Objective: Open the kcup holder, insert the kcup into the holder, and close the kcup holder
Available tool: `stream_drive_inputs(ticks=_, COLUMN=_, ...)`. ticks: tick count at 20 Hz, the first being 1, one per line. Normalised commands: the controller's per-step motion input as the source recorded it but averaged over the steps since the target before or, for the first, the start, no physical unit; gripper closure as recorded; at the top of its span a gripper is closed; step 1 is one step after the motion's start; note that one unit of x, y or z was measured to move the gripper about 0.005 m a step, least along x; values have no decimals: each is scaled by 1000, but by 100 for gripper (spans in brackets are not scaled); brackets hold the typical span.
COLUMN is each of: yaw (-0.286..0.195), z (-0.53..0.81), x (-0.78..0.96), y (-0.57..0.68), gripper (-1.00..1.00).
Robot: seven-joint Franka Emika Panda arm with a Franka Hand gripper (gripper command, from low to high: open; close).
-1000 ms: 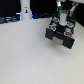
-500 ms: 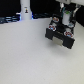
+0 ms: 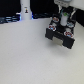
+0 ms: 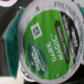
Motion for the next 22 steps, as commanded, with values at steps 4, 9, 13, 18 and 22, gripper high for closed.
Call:
stream_drive_inputs(ticks=4, yaw=23, z=-243, x=-63, y=1, gripper=100)
stream_drive_inputs(ticks=9, yaw=6, z=-215, x=5, y=-10, gripper=100)
stream_drive_inputs(ticks=13, yaw=5, z=-217, x=19, y=-17, gripper=100)
stream_drive_inputs(ticks=18, yaw=0, z=-154, x=12, y=-2, gripper=100)
stream_drive_inputs(ticks=22, yaw=7, z=-134, x=24, y=67, gripper=100)
